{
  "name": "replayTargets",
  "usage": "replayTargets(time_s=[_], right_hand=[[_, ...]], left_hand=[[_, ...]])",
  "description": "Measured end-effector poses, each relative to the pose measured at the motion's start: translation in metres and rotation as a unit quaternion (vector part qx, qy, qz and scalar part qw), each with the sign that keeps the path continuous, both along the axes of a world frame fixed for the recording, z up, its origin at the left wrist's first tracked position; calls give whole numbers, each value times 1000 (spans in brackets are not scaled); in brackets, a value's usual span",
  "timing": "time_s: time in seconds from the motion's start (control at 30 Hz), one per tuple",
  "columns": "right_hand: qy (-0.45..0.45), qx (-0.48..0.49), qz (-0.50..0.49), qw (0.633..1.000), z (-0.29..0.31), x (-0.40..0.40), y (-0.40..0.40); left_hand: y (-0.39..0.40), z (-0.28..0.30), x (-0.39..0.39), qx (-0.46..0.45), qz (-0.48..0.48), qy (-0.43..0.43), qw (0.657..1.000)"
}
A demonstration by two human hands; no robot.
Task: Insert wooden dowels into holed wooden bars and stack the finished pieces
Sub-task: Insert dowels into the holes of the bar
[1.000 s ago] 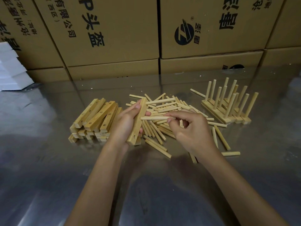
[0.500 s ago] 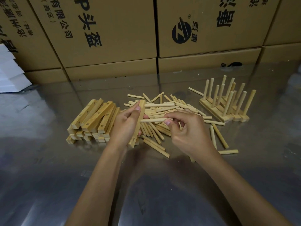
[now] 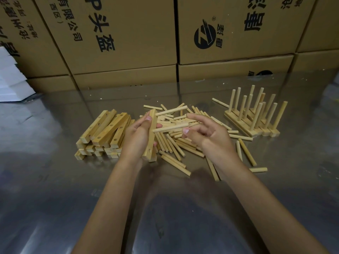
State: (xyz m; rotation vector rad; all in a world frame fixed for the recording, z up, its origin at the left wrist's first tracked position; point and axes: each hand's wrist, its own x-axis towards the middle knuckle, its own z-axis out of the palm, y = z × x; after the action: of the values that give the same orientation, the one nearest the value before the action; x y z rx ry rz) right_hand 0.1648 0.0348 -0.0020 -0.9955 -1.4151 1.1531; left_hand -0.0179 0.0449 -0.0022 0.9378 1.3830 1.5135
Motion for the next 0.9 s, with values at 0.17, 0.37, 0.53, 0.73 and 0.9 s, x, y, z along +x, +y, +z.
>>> replayTargets(time_s=[0.17,0.37,0.53,0.73,0.9], right_hand=[[-284,90,-86,951,-20,-7,0],[-494,170,-122,844,-37,-18,2],[-345,142,-192,908,-24,-10,2],[16,96,-178,979,1,-6,-5],[-76,153,-21,985,-3,-23,-25]], left_hand=[[1,1,-5,-5,15,-34,999],[0,2,-5,-18,13,-44,999],[0,4,-6,-22,12,-72,997],[-1,6,-9,-40,18,-111,993],[0,6,-6,-34,4,-136,990]])
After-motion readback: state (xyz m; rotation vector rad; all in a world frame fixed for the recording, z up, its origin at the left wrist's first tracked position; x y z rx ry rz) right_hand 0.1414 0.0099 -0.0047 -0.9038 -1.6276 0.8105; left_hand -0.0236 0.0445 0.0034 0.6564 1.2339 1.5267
